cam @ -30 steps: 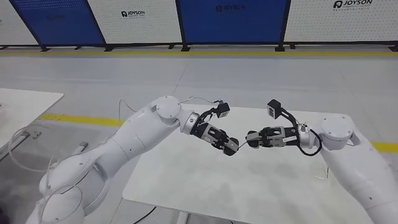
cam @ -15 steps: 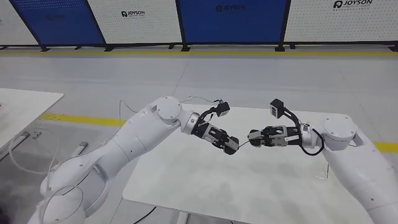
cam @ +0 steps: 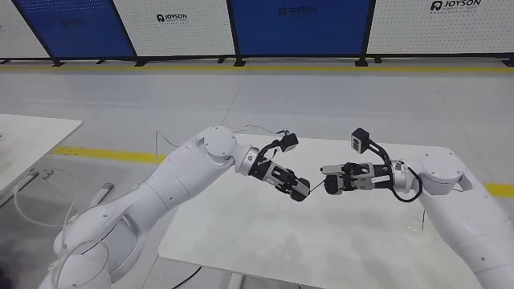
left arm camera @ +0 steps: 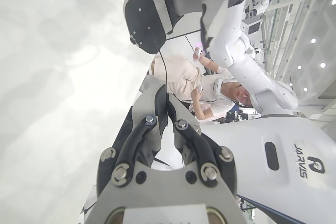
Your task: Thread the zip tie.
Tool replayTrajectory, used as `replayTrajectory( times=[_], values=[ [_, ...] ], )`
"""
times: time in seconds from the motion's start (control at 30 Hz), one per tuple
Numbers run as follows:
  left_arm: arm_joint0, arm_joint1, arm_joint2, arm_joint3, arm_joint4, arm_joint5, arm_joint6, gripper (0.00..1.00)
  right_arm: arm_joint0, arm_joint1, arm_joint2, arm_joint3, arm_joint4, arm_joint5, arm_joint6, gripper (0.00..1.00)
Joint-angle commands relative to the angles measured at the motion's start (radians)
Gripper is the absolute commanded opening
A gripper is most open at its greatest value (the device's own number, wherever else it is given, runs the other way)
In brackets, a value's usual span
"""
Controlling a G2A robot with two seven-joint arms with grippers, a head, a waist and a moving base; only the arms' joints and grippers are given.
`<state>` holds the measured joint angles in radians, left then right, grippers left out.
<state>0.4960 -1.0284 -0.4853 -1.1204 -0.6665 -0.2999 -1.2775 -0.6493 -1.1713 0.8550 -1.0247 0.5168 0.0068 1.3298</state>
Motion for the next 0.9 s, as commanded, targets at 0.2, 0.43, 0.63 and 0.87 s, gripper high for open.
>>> replayTrajectory(
  times=[0.2, 0.43, 0.63, 0.87],
  values=[
    [0.009, -0.004, -0.016, -0.001, 0.004, -0.001, -0.007, 0.00, -0.004, -0.001, 0.004, -0.017, -0.011, 0.009, 0.000, 0.41],
    [0.018, -0.006, -0.032, -0.004, 0.007, 0.005, -0.010, 0.00, -0.005, -0.004, 0.004, -0.028, -0.018, 0.013, -0.001, 0.31],
    [0.023, -0.011, -0.041, 0.003, 0.008, 0.010, -0.015, 0.00, -0.009, -0.006, 0.007, -0.023, -0.016, 0.011, 0.002, 0.07],
    [0.027, -0.016, -0.049, 0.006, 0.017, 0.016, -0.020, 0.00, -0.012, -0.007, 0.012, -0.017, -0.016, 0.004, 0.004, 0.00]
  ],
)
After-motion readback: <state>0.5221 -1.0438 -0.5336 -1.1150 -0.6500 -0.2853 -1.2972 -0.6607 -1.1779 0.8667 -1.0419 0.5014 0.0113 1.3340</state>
